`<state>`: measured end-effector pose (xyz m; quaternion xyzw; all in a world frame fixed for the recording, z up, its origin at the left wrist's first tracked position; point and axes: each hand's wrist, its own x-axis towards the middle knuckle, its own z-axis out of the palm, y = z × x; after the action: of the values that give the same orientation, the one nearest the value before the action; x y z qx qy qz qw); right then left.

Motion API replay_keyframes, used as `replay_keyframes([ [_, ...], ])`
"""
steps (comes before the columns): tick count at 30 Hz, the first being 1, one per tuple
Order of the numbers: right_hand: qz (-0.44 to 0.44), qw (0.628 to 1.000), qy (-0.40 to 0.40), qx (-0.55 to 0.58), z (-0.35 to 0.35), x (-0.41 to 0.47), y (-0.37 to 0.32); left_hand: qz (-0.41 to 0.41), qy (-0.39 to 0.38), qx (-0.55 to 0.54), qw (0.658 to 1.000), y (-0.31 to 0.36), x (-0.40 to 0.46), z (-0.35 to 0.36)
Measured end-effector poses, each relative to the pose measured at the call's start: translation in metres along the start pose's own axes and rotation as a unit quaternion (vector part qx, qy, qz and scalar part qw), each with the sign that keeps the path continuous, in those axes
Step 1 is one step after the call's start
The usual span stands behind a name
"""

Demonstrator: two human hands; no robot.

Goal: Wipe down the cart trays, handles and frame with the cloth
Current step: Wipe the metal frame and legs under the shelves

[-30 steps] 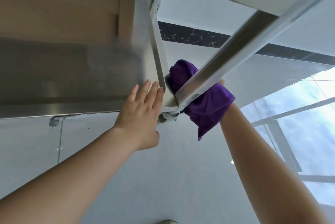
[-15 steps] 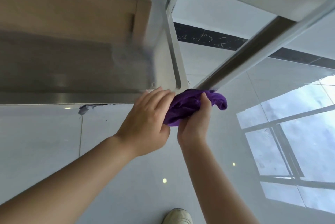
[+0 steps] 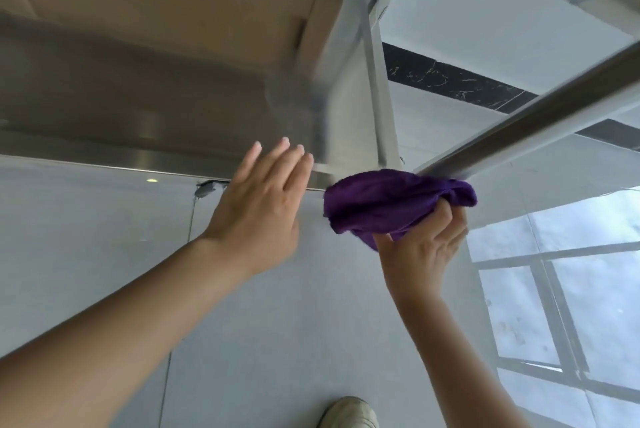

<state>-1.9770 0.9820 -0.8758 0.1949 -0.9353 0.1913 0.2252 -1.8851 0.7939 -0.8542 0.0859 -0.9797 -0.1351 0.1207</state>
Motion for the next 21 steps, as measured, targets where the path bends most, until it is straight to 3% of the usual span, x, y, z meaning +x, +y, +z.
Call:
replay_keyframes([
  [4, -0.058, 0.993, 0.090, 0.051, 0.012, 0.000, 0.004, -0.017, -0.003, 0.036, 0.999, -0.010, -0.008, 0.001],
  [7, -0.066, 0.990, 0.095, 0.078, 0.021, -0.002, -0.003, -0.014, 0.005, 0.027, 1.000, -0.010, -0.009, 0.002],
  [11, -0.102, 0.993, 0.054, 0.039, 0.026, -0.009, 0.003, -0.007, 0.011, 0.016, 1.000, -0.013, -0.009, 0.003],
  [14, -0.196, 0.979, 0.025, -0.038, 0.023, -0.004, 0.004, 0.004, 0.009, 0.017, 1.000, -0.017, -0.008, 0.000],
  [21, -0.310, 0.940, -0.133, -0.052, 0.014, 0.043, -0.018, 0.009, 0.005, 0.013, 1.000, -0.017, -0.009, -0.001],
])
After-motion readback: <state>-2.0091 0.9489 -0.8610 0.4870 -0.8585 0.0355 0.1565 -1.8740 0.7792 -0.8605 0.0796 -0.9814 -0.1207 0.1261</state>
